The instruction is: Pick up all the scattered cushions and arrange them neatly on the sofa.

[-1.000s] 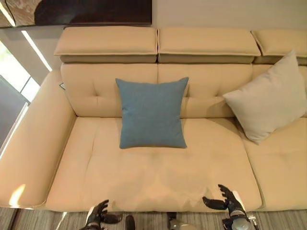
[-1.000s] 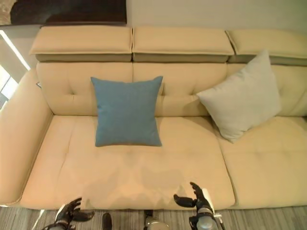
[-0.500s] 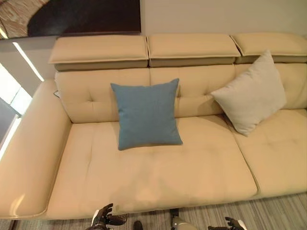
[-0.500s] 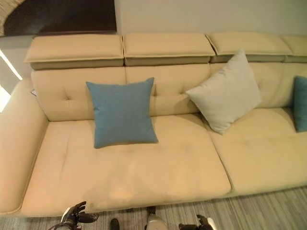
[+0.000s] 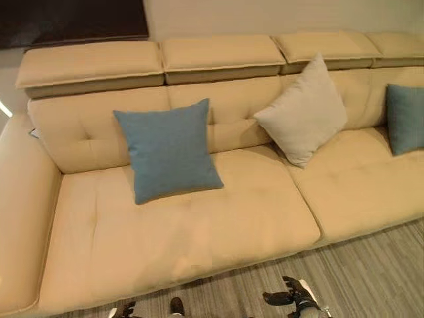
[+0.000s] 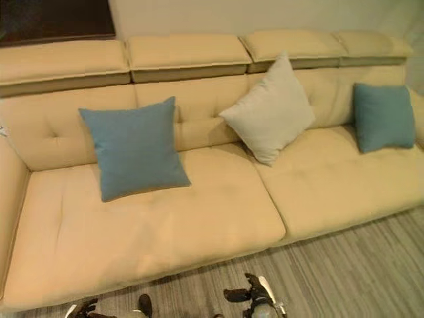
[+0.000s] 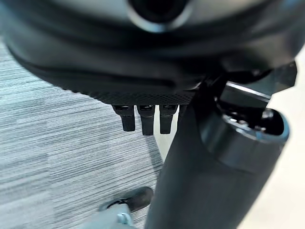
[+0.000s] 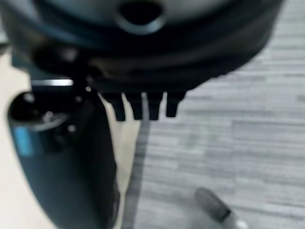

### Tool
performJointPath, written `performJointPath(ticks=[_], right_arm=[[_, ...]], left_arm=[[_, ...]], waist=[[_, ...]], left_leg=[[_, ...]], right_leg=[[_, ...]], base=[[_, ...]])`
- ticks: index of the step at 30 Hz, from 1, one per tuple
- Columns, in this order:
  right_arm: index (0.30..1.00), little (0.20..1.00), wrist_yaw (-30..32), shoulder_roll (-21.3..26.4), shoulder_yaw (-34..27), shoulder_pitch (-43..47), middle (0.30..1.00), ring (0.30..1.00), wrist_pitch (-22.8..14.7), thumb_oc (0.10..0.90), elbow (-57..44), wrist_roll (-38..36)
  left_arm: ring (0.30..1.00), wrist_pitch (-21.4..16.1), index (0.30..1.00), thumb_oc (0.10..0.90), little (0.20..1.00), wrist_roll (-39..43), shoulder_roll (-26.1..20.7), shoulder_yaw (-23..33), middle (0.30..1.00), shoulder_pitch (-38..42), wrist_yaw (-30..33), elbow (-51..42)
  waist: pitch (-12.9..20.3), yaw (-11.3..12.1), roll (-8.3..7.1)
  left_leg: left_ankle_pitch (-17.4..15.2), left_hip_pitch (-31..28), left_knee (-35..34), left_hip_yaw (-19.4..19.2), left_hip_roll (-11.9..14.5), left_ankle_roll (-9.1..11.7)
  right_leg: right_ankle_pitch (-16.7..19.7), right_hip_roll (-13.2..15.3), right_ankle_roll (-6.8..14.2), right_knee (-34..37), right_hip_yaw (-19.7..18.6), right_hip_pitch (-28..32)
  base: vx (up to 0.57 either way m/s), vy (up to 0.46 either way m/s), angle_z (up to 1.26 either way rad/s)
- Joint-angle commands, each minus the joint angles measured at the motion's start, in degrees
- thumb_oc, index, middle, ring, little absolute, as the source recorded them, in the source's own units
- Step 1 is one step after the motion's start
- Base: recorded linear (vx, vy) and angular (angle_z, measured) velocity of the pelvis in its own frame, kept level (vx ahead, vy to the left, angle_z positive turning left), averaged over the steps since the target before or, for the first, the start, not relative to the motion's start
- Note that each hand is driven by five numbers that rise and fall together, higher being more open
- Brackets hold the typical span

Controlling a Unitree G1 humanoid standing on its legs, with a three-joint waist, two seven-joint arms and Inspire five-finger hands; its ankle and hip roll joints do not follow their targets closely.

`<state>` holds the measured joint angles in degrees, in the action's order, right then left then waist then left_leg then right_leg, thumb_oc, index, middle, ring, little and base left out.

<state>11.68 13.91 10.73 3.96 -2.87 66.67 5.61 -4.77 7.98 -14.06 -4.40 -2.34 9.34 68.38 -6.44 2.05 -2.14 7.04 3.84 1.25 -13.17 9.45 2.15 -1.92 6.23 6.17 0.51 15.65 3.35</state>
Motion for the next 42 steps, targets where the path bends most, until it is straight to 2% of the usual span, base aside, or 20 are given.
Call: performJointPath(ticks=[1, 2, 3, 6, 7, 10, 12, 16, 17, 18, 21, 24, 28, 30, 33, 34, 35, 37, 39, 42], right_arm=[[0.900, 0.900, 2.79, 3.50, -0.48, -0.04, 0.900, 0.900, -0.08, 0.800, 0.50, -1.91], [0.900, 0.900, 2.79, 3.50, -0.49, -0.04, 0.900, 0.900, -0.07, 0.800, 0.50, -1.91], [0.900, 0.900, 3.38, 3.90, -0.75, 0.14, 0.900, 0.900, -0.07, 0.800, 1.14, -2.60], [0.900, 0.900, 3.60, 4.22, -1.21, 0.01, 0.900, 0.900, -0.22, 0.800, 2.02, -2.95], [0.900, 0.900, 3.50, 4.55, -1.47, -0.32, 0.900, 0.900, -0.01, 0.800, 2.54, -3.09], [0.900, 0.900, 3.73, 4.60, -1.73, -0.31, 0.900, 0.900, 0.11, 0.800, 2.93, -3.09], [0.900, 0.900, 3.96, 4.04, -1.37, -0.14, 0.900, 0.900, 0.42, 0.800, 3.21, -3.24], [0.900, 0.900, 3.58, 3.16, -0.56, -0.21, 0.900, 0.900, 0.85, 0.800, 4.01, -2.97], [0.900, 0.900, 3.50, 2.90, -0.29, 0.08, 0.900, 0.900, 0.93, 0.800, 4.45, -2.66], [0.900, 0.900, 3.50, 2.91, -0.30, 0.07, 0.900, 0.900, 0.93, 0.800, 4.45, -2.65], [0.900, 0.900, 3.37, 2.64, -0.13, 0.51, 0.900, 0.900, 0.76, 0.800, 4.48, -2.47], [0.900, 0.900, 3.36, 2.83, -0.25, 0.40, 0.900, 0.900, 0.60, 0.800, 4.34, -2.47], [0.900, 0.900, 3.52, 2.84, 0.15, 0.58, 0.900, 0.900, 0.81, 0.800, 4.17, -2.70], [0.900, 0.900, 3.67, 3.05, -0.12, 0.44, 0.900, 0.900, 0.48, 0.800, 4.00, -3.24], [0.900, 0.900, 4.16, 3.57, -0.25, 0.61, 0.900, 0.900, 0.44, 0.800, 4.06, -3.93], [0.900, 0.900, 4.39, 3.55, -0.17, 0.75, 0.900, 0.900, 0.41, 0.800, 4.02, -4.14], [0.900, 0.900, 4.63, 3.42, 0.04, 0.96, 0.900, 0.900, 0.54, 0.800, 4.04, -4.29], [0.900, 0.900, 4.64, 3.28, 0.42, 0.87, 0.900, 0.900, 0.56, 0.800, 4.10, -4.12], [0.900, 0.900, 4.86, 3.15, 1.13, 0.68, 0.900, 0.900, 0.64, 0.800, 4.18, -3.66], [0.900, 0.900, 5.10, 2.97, 1.49, 0.57, 0.900, 0.900, 0.85, 0.800, 4.70, -4.15]], left_arm=[[0.900, -1.34, 0.900, 0.800, 0.900, -0.64, -0.35, -2.19, 0.900, 3.27, -0.04, -1.91], [0.900, -1.34, 0.900, 0.800, 0.900, -0.64, -0.34, -2.20, 0.900, 3.28, -0.04, -1.91], [0.900, -1.39, 0.900, 0.800, 0.900, -0.27, 0.22, -3.17, 0.900, 4.15, -0.07, -2.17], [0.900, -1.42, 0.900, 0.800, 0.900, 0.57, 1.40, -3.42, 0.900, 4.30, -0.10, -1.85], [0.900, -1.42, 0.900, 0.800, 0.900, 0.53, 1.87, -3.80, 0.900, 4.45, -0.25, -1.47], [0.900, -0.95, 0.900, 0.800, 0.900, -0.48, 2.22, -4.34, 0.900, 4.70, -0.07, -0.82], [0.900, -0.74, 0.900, 0.800, 0.900, -3.11, 1.23, -6.10, 0.900, 6.19, 0.33, -0.30], [0.900, -0.59, 0.900, 0.800, 0.900, -3.84, 0.41, -6.40, 0.900, 6.77, 0.29, -0.24], [0.900, -0.41, 0.900, 0.800, 0.900, -4.23, 0.01, -6.06, 0.900, 6.65, 0.34, 0.29], [0.900, -0.42, 0.900, 0.800, 0.900, -4.23, 0.02, -6.06, 0.900, 6.66, 0.34, 0.30], [0.900, 0.03, 0.900, 0.800, 0.900, -5.00, -0.36, -5.47, 0.900, 6.44, 0.17, 1.31], [0.900, 0.11, 0.900, 0.800, 0.900, -6.04, -0.71, -5.23, 0.900, 6.24, 0.04, 2.05], [0.900, 0.21, 0.900, 0.800, 0.900, -5.84, -0.19, -5.38, 0.900, 6.14, 0.33, 2.41], [0.900, 0.06, 0.900, 0.800, 0.900, -5.73, 0.38, -5.67, 0.900, 6.34, 0.44, 2.34], [0.900, -0.17, 0.900, 0.800, 0.900, -4.62, 1.54, -6.13, 0.900, 6.63, 0.53, 0.84], [0.900, -0.33, 0.900, 0.800, 0.900, -3.94, 1.85, -6.30, 0.900, 6.74, 0.76, 0.21], [0.900, -0.41, 0.900, 0.800, 0.900, -3.44, 2.12, -6.88, 0.900, 7.06, 0.80, -0.01], [0.900, -0.31, 0.900, 0.800, 0.900, -3.70, 2.24, -7.26, 0.900, 7.09, 0.87, -0.03], [0.900, 0.18, 0.900, 0.800, 0.900, -4.37, 2.20, -7.44, 0.900, 6.93, 1.04, 0.40], [0.900, -0.02, 0.900, 0.800, 0.900, -4.00, 2.04, -7.75, 0.900, 7.04, 1.19, 0.34]], waist=[[-1.69, -1.87, -2.71], [-1.73, -1.85, -2.69], [-2.55, -1.85, -2.79], [-2.31, -1.91, -2.90], [-1.98, -2.06, -2.39], [-1.69, -2.81, -1.80], [-2.27, -4.02, -2.02], [-2.74, -3.87, -2.31], [-3.23, -3.24, -2.18], [-3.32, -3.20, -2.18], [-3.19, -1.97, -1.61], [-2.66, -1.41, -1.68], [-2.01, -1.29, -1.70], [-1.92, -1.73, -1.53], [-2.90, -1.96, -1.66], [-3.70, -1.60, -1.41], [-3.97, -1.20, -1.84], [-3.94, -0.82, -2.11], [-3.87, 0.28, -1.91], [-4.24, 1.68, -1.44]], left_leg=[[-7.98, 3.51, 3.18, 3.80, -5.45, 0.55], [-8.04, 3.55, 3.30, 3.81, -5.42, 0.56], [-9.84, 3.57, 5.84, 7.89, -7.31, 0.63], [-13.80, 2.02, 7.94, 13.79, -11.38, 0.12], [-14.97, 1.38, 7.98, 16.67, -13.25, -0.41], [-15.20, 0.00, 5.80, 16.39, -13.38, -1.48], [-14.57, 0.37, 4.76, 15.70, -13.53, -2.36], [-13.70, -0.20, 2.70, 13.87, -13.07, -3.24], [-13.18, -0.72, 1.62, 11.89, -12.05, -3.38], [-13.20, -0.85, 1.57, 11.86, -12.04, -3.38], [-12.58, -1.97, 0.05, 8.65, -10.40, -3.08], [-12.87, -2.97, -0.08, 6.37, -9.89, -3.08], [-13.06, -3.01, 0.85, 5.86, -9.80, -2.44], [-14.38, -2.76, 4.02, 5.78, -9.35, -1.63], [-15.71, -0.07, 13.65, 5.08, -8.03, -0.37], [-14.76, 1.21, 17.28, 5.92, -7.64, 0.25], [-14.04, 4.36, 17.84, 7.10, -8.66, 0.28], [-14.29, 5.99, 16.62, 7.26, -9.32, -0.11], [-10.90, 8.66, 11.73, 7.63, -10.35, -0.63], [-6.31, 11.43, 7.33, 8.15, -10.74, 0.35]], right_leg=[[-2.99, -1.24, 0.09, -1.68, -3.32, -2.90], [-2.99, -1.26, 0.08, -1.69, -3.31, -2.88], [-2.39, -1.40, -0.46, -1.61, -4.75, -3.27], [-0.41, -1.60, -0.27, -0.28, -8.20, -4.00], [0.48, -2.12, 0.04, -0.05, -10.61, -5.13], [1.29, -2.45, 0.49, -0.71, -12.62, -6.42], [2.62, -2.54, 1.38, -2.77, -14.24, -10.25], [3.04, -2.56, 2.06, -4.57, -13.83, -12.44], [3.00, -1.26, 2.32, -6.14, -9.50, -13.33], [2.93, -1.27, 2.32, -6.22, -9.54, -13.27], [1.37, 1.60, 1.17, -7.28, 0.39, -12.10], [0.14, 1.94, 0.90, -6.47, 2.80, -8.99], [0.40, 0.59, 0.54, -3.98, 0.51, -8.36], [0.29, -0.03, 0.03, -2.43, 0.06, -7.14], [-0.52, -0.49, -0.93, -0.56, 0.04, -4.85], [-0.72, -1.10, -1.34, -0.01, -0.61, -3.77], [-0.99, -0.95, -1.39, 0.97, -0.67, -3.05], [-1.23, -1.00, -1.23, 1.32, -0.84, -2.37], [-2.37, -2.80, -1.35, 1.61, -2.00, -0.51], [-3.99, -5.07, -1.83, 1.62, -3.70, 1.52]], base=[[-0.19, -0.114, 0.00], [-0.26, -0.080, -0.12], [-0.16, -0.002, -0.46], [-0.15, 0.039, -0.86], [-0.10, 0.075, -0.97], [-0.06, 0.106, -0.78], [-0.16, 0.132, -0.51], [-0.11, 0.071, -0.77], [-0.10, 0.029, -0.91], [-0.11, 0.002, -1.05], [-0.06, -0.042, -0.91], [0.00, -0.105, -0.54], [0.07, -0.157, -0.42], [0.08, -0.143, -0.20], [0.07, -0.139, -0.03], [0.12, -0.152, -0.15], [0.08, -0.098, -0.21], [0.16, -0.077, -0.29], [0.28, -0.085, -0.27], [0.16, -0.050, -0.07]])
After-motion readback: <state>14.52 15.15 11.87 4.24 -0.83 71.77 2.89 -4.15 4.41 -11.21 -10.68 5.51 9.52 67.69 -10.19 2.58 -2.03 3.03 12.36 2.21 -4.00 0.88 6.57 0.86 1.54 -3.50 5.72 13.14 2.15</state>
